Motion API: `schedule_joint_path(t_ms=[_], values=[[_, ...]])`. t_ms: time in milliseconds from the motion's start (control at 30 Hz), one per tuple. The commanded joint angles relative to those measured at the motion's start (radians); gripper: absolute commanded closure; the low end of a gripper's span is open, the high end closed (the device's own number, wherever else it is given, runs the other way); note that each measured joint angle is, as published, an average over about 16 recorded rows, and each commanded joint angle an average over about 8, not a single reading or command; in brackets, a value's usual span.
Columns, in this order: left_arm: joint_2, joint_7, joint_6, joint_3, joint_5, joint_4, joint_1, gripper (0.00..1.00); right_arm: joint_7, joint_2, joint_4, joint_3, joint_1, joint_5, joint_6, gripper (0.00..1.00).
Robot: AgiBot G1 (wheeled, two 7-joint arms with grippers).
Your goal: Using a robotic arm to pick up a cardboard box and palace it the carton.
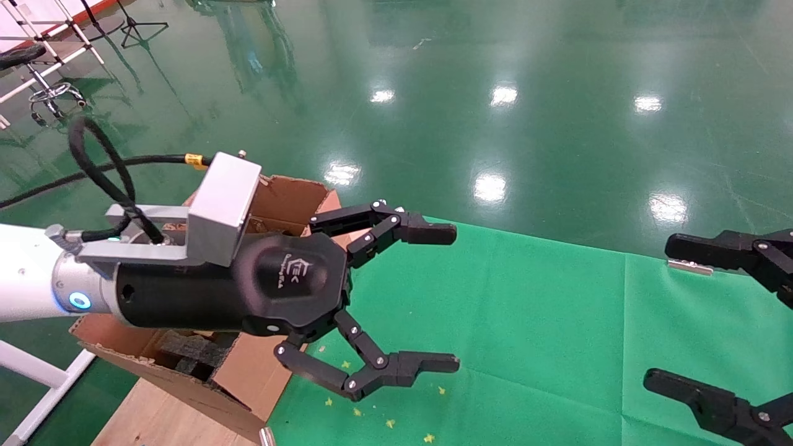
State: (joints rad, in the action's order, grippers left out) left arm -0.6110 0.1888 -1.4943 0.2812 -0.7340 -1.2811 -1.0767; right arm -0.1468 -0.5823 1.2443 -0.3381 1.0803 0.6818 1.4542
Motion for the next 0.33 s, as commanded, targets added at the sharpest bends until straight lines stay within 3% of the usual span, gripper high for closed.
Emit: schedule_joint_path(t_ms=[33,333], values=[[0.000,0.000,0.000,0.000,0.000,0.000,0.000,0.00,0.000,0.000,0.000,0.000,0.000,0.000,0.000,0.00],[0.000,0.000,0.000,0.000,0.000,0.000,0.000,0.00,0.000,0.000,0.000,0.000,0.000,0.000,0.000,0.00]])
